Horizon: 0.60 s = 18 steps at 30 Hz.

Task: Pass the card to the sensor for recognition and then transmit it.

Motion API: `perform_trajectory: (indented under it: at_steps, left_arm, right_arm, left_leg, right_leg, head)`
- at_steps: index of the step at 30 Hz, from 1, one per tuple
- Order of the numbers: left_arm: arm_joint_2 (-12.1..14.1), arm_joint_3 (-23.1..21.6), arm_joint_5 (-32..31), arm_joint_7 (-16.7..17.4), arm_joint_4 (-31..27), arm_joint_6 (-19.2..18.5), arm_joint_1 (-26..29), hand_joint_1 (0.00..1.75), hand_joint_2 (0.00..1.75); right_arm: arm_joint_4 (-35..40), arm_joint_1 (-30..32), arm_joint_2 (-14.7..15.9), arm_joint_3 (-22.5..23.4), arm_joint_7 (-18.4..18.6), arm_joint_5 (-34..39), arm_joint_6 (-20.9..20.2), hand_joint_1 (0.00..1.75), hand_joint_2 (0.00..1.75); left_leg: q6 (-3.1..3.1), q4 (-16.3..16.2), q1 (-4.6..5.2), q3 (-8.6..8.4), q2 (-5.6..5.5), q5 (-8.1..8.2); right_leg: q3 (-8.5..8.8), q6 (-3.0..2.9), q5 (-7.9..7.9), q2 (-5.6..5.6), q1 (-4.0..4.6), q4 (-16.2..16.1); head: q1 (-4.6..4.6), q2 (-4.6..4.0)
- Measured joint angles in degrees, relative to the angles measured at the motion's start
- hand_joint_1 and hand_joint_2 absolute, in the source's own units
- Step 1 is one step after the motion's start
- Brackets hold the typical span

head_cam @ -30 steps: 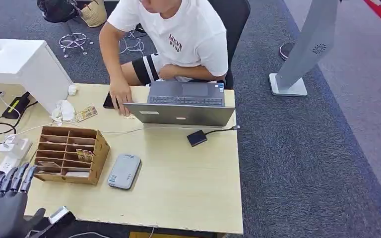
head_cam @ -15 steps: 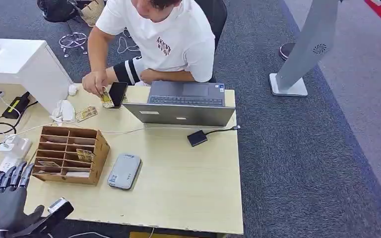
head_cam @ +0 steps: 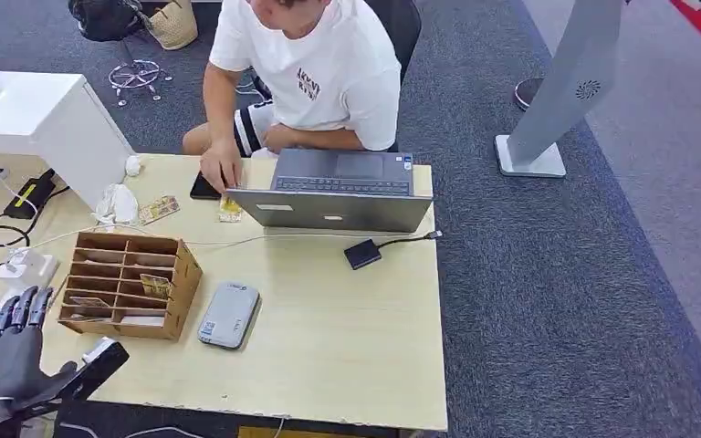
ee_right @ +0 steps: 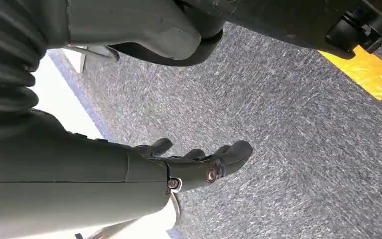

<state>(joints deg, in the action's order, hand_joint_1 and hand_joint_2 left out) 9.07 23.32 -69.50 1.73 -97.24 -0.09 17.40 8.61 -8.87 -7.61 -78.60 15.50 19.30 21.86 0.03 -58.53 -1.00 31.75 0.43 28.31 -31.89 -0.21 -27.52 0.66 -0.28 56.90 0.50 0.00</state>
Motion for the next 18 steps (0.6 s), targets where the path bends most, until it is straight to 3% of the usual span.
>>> perform_trajectory:
  at_steps: [18]
  left_arm:
    - [1.81, -1.09, -0.18, 1.2, 3.54, 0.77, -2.86, 0.0, 1.75]
  right_arm:
    - [0.0, -0.02, 0.0, -0.15, 0.07, -0.55, -0.15, 0.0, 1.75]
  left_leg:
    - [0.0, 0.0, 0.0, -0.02, 0.0, 0.0]
  right_leg:
    - [-0.03, 0.0, 0.0, 0.0, 0.01, 0.0]
  head:
    - [0.0, 0.0]
